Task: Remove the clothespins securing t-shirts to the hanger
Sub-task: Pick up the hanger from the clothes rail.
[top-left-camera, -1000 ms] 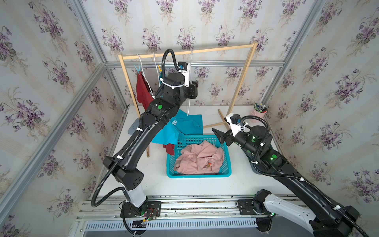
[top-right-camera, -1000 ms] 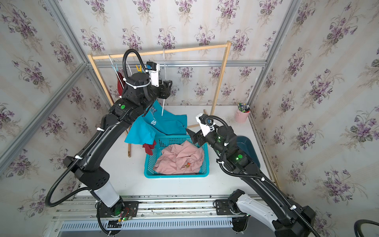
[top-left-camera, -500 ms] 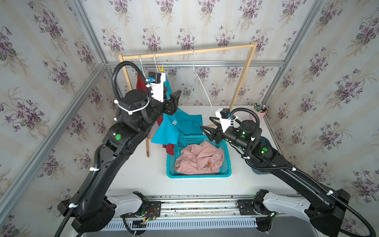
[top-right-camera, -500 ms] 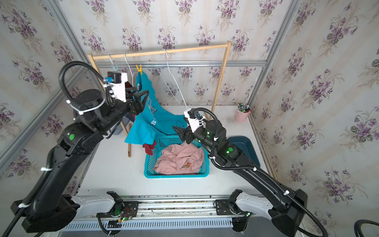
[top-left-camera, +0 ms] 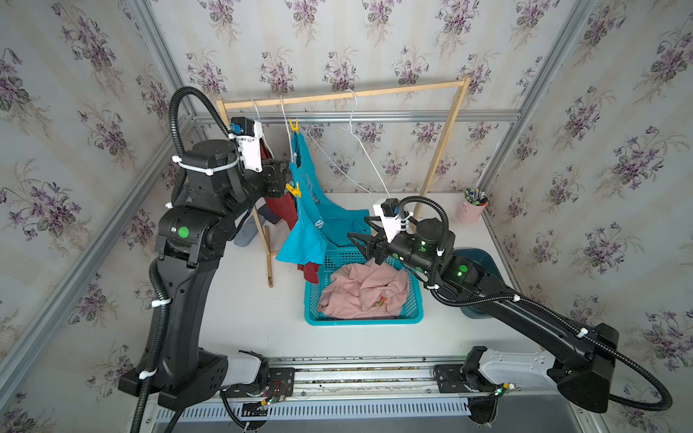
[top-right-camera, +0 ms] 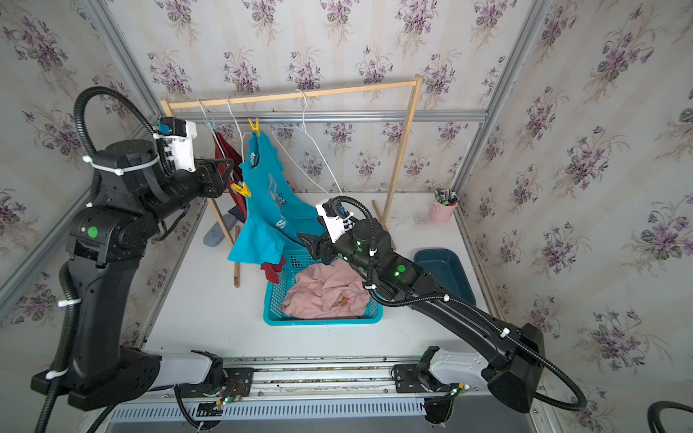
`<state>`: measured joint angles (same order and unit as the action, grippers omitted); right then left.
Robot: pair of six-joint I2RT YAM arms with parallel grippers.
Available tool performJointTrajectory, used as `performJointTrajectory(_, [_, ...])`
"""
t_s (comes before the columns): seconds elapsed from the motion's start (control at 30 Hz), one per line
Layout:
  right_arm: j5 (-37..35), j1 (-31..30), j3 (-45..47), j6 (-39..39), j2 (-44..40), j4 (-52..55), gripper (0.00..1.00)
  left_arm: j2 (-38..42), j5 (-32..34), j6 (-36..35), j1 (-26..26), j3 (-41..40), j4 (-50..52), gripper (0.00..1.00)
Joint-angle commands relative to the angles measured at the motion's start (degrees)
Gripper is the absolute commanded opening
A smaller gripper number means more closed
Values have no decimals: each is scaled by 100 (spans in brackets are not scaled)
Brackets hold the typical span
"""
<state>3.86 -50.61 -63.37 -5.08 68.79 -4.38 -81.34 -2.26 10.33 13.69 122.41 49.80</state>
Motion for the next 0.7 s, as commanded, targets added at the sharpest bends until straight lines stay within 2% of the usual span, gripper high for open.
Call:
performJointTrajectory(0.0, [-219,-2,112,-186,-116,-144,70,-468,-535,279,-122,403,137,35])
performJointTrajectory(0.1, [-352,-2,260,-162,-231,-140,71,-862,-678,402,-156,779,135,28])
performJointTrajectory(0.23, [-555,3,409,-58,-327,-224,72,-1218,-591,488,-164,1056,69,25])
performJointTrajectory(0.33, [-635,8,432,65,-306,-247,72,-1354,-374,483,-174,1102,36,25])
performJointTrajectory(0.43, [-670,16,428,171,-264,-238,73,-1419,-169,444,-174,1068,20,32])
performJointTrajectory(0.6, [-708,49,483,271,-253,-221,74,-1463,-61,387,-174,959,-12,31])
performJointTrajectory(0.67, [-715,77,504,286,-269,-231,74,-1498,-136,399,-174,941,-19,28])
